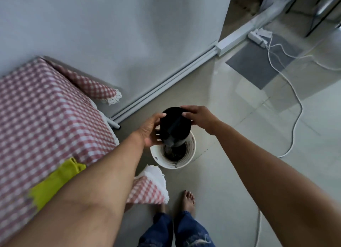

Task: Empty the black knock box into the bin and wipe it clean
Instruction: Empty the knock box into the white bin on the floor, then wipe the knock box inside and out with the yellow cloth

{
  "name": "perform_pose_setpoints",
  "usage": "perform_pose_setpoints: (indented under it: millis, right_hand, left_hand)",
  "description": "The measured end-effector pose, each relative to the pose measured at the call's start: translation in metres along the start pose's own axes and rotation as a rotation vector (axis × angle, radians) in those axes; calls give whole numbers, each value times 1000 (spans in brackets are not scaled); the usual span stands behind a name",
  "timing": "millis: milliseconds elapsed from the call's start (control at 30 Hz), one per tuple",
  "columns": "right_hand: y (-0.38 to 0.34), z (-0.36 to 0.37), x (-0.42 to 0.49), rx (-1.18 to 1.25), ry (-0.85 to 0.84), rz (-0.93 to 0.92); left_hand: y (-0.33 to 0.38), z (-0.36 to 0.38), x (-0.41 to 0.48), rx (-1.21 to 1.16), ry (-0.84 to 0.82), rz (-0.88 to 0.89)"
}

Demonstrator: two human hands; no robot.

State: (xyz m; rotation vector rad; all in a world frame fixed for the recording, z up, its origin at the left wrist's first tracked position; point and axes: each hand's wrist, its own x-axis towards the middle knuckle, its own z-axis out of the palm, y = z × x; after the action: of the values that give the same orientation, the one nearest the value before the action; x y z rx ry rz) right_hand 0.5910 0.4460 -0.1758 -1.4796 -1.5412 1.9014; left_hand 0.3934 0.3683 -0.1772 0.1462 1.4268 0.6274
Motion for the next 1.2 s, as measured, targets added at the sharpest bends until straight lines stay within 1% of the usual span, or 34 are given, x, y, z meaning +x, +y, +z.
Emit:
perform_pose_setpoints:
  millis: [133,267,367,467,533,633,733,800,867,967,1100,1200]
  right_hand:
    - [-49,4,-32,6,44,-30]
    - [-96,23,-59,8,116,-57]
    - [-134,41,-75,10,139,-95]
    - [-162,64,-87,-22,147,-143]
    - [-177,84,-95,-44,143,-163]
    - [-194,116,-104,-90,146,-190]
    - [-207,154,-116,-169,142,-225]
    - [-211,180,-125,-208,144,-243]
    - [-214,209,-136,-231,123,-264]
    - [-218,250,-153,-279,99,-308]
    - [-225,302,-178,-400,108,-374]
    - [-227,333,-192,-496,100,-406]
  left_hand:
    - [24,2,-54,15,4,63]
    - [42,-2,-103,-19,100,184]
    - [53,-19,-139,-35,123,245]
    - [57,-42,-176,-1,153,293]
    - [58,-58,-199,28,245,394]
    - [56,-79,-230,110,482,704]
    - [45,-95,-272,343,728,933]
    - [35,-104,-294,548,798,1035]
    - [21,-117,-310,695,785,1029]
    - [-1,-140,-326,806,741,921]
    - [-29,-177,-347,815,806,863]
    - [-45,-203,-356,801,809,815]
